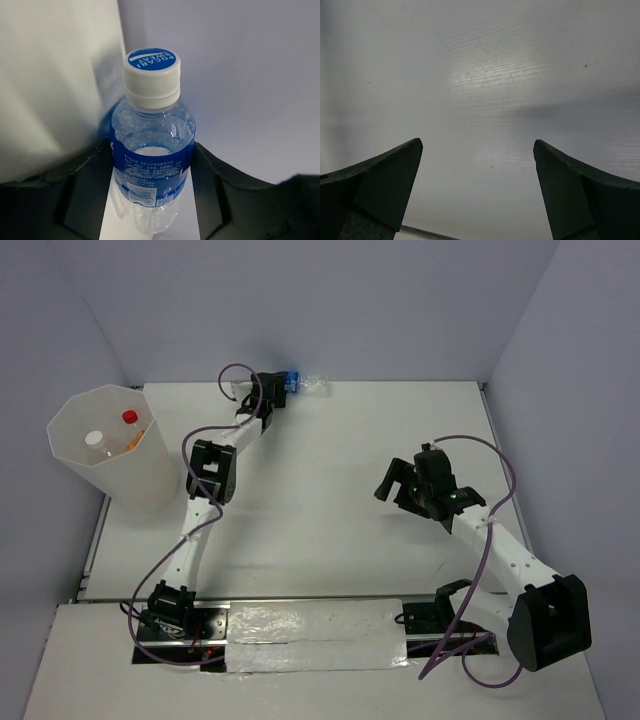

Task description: Put the plastic bottles in the bin

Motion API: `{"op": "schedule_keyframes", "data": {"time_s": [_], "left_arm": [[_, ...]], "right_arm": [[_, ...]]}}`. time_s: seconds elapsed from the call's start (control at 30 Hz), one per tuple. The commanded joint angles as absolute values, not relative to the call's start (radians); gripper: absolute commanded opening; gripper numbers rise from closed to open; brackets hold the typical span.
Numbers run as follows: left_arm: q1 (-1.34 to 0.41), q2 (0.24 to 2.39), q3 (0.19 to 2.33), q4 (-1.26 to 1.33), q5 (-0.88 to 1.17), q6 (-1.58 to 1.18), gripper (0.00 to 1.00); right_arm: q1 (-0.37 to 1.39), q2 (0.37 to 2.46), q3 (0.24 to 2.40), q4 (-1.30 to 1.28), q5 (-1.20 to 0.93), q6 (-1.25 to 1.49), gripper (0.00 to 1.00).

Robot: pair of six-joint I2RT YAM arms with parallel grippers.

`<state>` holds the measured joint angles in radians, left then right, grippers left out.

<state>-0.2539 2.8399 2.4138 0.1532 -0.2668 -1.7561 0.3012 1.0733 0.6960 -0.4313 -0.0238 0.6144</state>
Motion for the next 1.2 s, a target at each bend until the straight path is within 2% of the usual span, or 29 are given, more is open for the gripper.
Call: {"op": "schedule_keyframes", "data": {"time_s": [0.0,0.17,0.47,0.83,0.93,1.03,1.17], "left_arm": [[-0.258,2.713,2.292,0.179,-0.247,-1.669,0.57],[-0.288,2.522,2.091,0.271,-0.232,-1.510,0.56],[-0.376,2.182,1.950,0.112,-0.157,-1.102,0.58],[-0.423,1.664,1.921,-0.320,-0.221,-0.564,0.53],[-0.411,1.568,1.954,-0.415,-0.258,-0.445,0.53],[-0.407,1.501,2.011,-0.596,-0.362,-0.346,0.54],[-0.382,1.399,1.974,-0.676,-0.553,-0.267,0.55]], "right_arm": [[0.305,1.063,0.732,-0.394,-0.034,0.627,1.00],[0.305,1.040,0.706,-0.380,-0.029,0.623,0.99],[0.305,0.950,0.707,-0.383,-0.009,0.594,0.99],[0.304,0.851,0.721,-0.373,0.041,0.569,1.00],[0.304,0.833,0.716,-0.362,0.038,0.568,1.00],[0.305,0.810,0.706,-0.351,0.046,0.578,1.00],[0.304,0.772,0.680,-0.353,0.049,0.603,1.00]]}}
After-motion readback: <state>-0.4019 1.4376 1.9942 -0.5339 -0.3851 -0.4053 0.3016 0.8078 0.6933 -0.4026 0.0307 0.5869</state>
